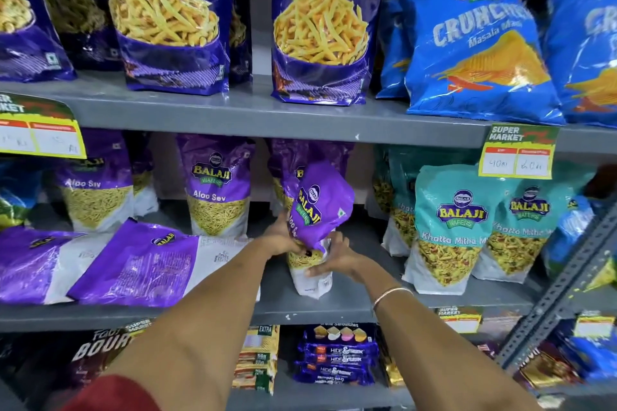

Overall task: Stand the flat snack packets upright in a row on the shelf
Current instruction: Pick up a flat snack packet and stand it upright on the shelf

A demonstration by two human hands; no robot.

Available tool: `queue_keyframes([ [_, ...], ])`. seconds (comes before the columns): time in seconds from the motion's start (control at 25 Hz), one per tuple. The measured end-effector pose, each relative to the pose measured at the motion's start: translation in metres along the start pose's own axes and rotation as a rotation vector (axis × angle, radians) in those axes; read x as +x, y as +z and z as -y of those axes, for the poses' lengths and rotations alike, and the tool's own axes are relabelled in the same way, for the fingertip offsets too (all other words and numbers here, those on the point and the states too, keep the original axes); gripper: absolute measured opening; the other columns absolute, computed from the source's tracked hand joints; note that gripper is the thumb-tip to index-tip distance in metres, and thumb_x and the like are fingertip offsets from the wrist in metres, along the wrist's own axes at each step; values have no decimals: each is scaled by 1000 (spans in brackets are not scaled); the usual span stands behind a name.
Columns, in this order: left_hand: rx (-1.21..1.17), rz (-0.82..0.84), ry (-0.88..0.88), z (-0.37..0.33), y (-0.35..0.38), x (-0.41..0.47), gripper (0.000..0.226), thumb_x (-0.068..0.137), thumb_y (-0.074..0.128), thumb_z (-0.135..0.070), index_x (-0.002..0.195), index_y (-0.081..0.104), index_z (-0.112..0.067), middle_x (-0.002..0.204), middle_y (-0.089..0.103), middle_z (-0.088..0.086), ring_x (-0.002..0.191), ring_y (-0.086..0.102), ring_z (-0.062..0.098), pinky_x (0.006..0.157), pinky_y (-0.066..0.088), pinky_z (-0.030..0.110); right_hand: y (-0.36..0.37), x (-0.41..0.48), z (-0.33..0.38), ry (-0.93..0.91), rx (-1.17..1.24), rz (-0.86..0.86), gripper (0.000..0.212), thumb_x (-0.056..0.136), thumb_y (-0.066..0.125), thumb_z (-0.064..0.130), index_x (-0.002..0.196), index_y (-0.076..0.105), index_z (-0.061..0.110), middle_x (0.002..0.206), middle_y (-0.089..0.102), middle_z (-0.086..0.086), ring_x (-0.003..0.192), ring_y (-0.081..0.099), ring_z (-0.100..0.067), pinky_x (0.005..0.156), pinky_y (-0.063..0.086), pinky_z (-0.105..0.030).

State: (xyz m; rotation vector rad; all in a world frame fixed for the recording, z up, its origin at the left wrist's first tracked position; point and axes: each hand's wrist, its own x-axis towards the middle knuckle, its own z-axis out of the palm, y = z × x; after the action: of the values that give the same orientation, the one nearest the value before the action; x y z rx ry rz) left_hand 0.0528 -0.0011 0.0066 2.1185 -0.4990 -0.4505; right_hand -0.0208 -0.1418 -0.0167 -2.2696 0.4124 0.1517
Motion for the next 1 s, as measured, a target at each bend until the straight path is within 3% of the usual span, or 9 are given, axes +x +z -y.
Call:
queue_keyframes([
  [0.08, 3, -14, -35, 1, 1, 1, 103, 57, 82, 2, 141, 24, -10, 139, 44, 13, 131, 42, 28, 110, 38, 40, -2, 1, -5, -84, 193, 19, 106, 50, 87, 19, 133, 22, 6, 138, 35, -11, 130, 35, -23, 108, 40, -38],
  [0.2, 94, 118, -122, -2, -14, 0, 82, 70, 76, -10, 138, 29, -12, 142, 37, 14, 131, 39, 30, 109, 38, 42, -26, -2, -14, -69, 417, 91, 73, 61, 74, -8, 126, 42, -1, 128, 55, -15, 116, 53, -24, 91, 52, -22],
  [0.28, 83, 22, -128, -1, -20, 4, 78, 71, 76, -10, 134, 30, -10, 140, 39, 16, 128, 41, 31, 109, 38, 42, -42, -3, -20, 14, 456, 54, 53, 69, 66, -15, 118, 50, -1, 120, 60, -16, 113, 54, -29, 100, 47, -37],
  [0.36, -36, -49, -112, -1, -16, 4, 86, 69, 76, -4, 136, 22, -7, 139, 44, 15, 128, 44, 30, 110, 37, 41, -47, 1, -24, 64, 484, 4, 45, 72, 64, -14, 112, 51, 3, 104, 62, -13, 98, 57, -29, 87, 48, -40],
  [0.52, -86, -33, -113, 0, -6, 8, 74, 66, 78, -1, 130, 41, -4, 131, 57, 13, 120, 53, 27, 102, 41, 33, -43, 1, -23, 61, 594, 15, 45, 74, 65, -10, 116, 52, 3, 97, 63, -8, 91, 59, -21, 74, 49, -29],
  [0.6, -94, -33, -109, 2, -6, 8, 69, 63, 81, -6, 124, 50, -5, 128, 61, 13, 117, 56, 27, 104, 44, 36, -40, 0, -23, 9, 650, 31, 47, 71, 69, -8, 114, 53, 2, 108, 65, -12, 96, 62, -24, 82, 51, -32],
  [0.72, -143, -50, -90, 5, -3, 3, 67, 61, 82, -7, 121, 54, -4, 125, 62, 13, 116, 57, 27, 103, 45, 37, -32, 2, -25, -53, 713, -13, 61, 69, 71, -9, 125, 46, 0, 124, 60, -20, 107, 60, -29, 68, 58, -23],
  [0.88, -262, -63, -28, 19, 9, -5, 99, 38, 87, -28, 128, 47, -14, 128, 61, 10, 118, 57, 26, 104, 45, 47, -31, -13, -28, -49, 730, 4, 49, 77, 65, -5, 121, 47, 7, 112, 61, -8, 93, 61, -18, 61, 55, -18],
  [1.0, -261, -71, 1, 25, 16, -13, 109, 33, 85, -37, 131, 42, -18, 131, 60, 6, 118, 56, 23, 104, 45, 45, -35, -18, -37, -2, 703, 67, 52, 79, 66, 6, 126, 44, 13, 112, 61, -6, 103, 59, -22, 82, 50, -32],
])
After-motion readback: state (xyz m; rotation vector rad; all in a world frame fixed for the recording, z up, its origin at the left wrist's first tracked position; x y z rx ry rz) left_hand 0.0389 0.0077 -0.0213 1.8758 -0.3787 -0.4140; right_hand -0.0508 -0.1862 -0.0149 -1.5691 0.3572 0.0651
